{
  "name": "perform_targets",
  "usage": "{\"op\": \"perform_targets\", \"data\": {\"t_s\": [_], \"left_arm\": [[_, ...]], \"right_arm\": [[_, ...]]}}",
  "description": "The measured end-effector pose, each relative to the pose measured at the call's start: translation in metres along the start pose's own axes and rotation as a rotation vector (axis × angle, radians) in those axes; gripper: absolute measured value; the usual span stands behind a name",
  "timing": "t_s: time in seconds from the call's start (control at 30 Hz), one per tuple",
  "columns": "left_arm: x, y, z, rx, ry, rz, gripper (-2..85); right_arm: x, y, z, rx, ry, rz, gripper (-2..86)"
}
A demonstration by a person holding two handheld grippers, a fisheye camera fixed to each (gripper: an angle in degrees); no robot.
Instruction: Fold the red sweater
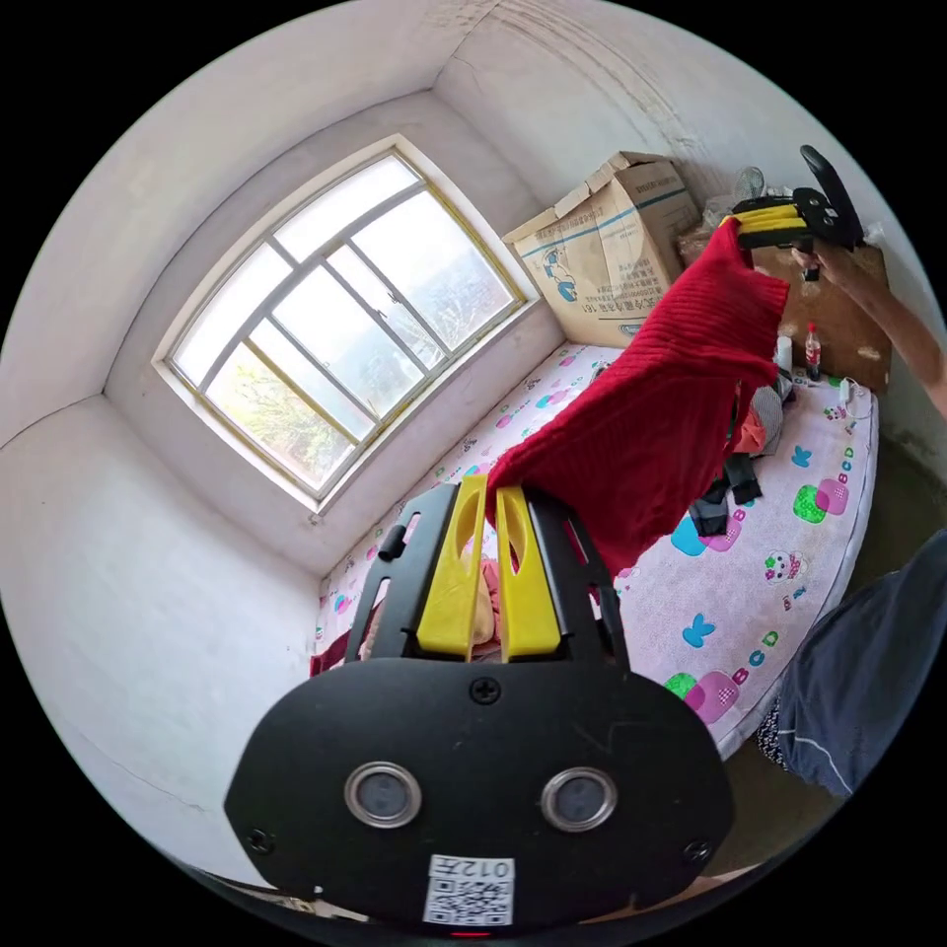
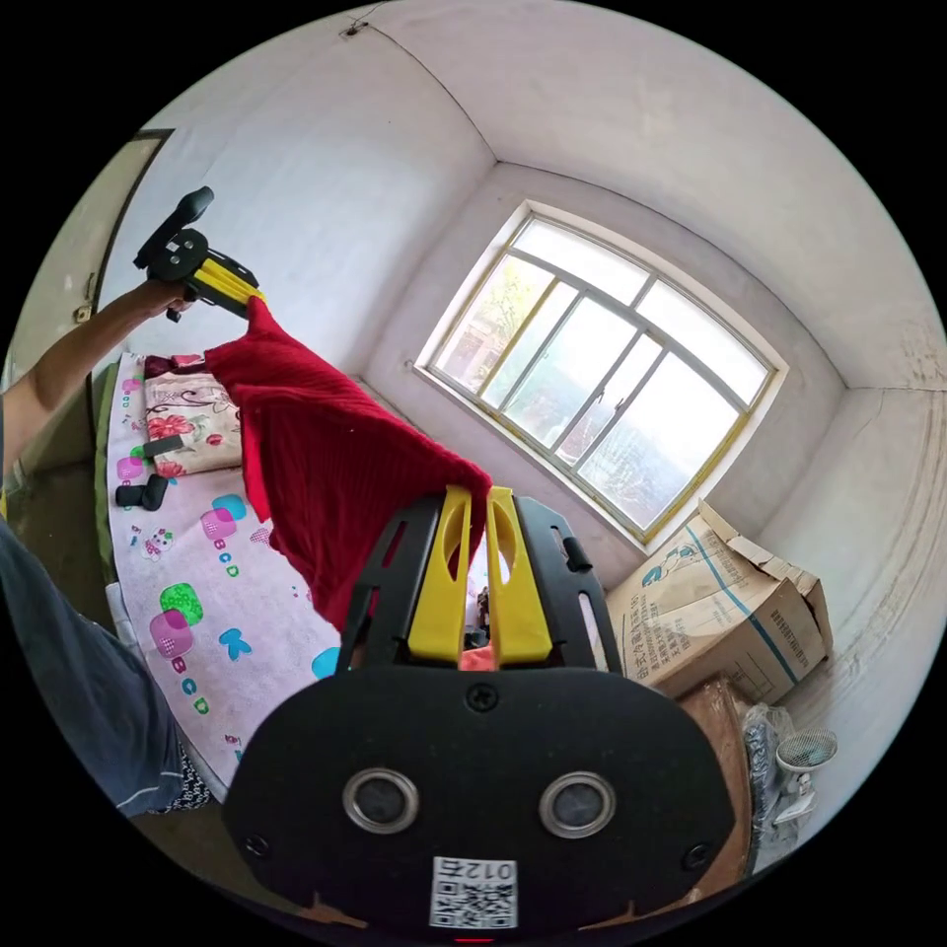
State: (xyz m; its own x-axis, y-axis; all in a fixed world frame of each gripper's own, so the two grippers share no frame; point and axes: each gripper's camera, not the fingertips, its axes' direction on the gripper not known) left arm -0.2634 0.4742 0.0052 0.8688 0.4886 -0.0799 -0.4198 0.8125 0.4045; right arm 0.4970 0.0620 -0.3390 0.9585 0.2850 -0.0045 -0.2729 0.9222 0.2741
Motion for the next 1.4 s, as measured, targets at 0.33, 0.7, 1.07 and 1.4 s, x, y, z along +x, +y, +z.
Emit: {"op": "perform_targets", "data": {"t_s": [0.33,0.7,1.07,1.4], "left_arm": [[-0.019,0.023,-0.042,-0.050,-0.053,0.112,-0.3],[-0.105,0.025,0.015,-0.204,0.089,0.141,-0.3],[-0.091,0.153,0.481,-0.765,0.505,-0.015,-0.2],[-0.095,0.219,0.702,-0.930,0.735,0.000,-0.2]], "right_arm": [[-0.047,0.050,0.006,0.034,-0.090,-0.014,1.5],[-0.066,0.068,0.125,-0.159,-0.256,0.015,1.7],[-0.173,0.252,0.585,-0.650,-0.475,0.175,2.6],[-0.224,0.368,0.810,-0.872,-0.612,0.140,2.4]]}}
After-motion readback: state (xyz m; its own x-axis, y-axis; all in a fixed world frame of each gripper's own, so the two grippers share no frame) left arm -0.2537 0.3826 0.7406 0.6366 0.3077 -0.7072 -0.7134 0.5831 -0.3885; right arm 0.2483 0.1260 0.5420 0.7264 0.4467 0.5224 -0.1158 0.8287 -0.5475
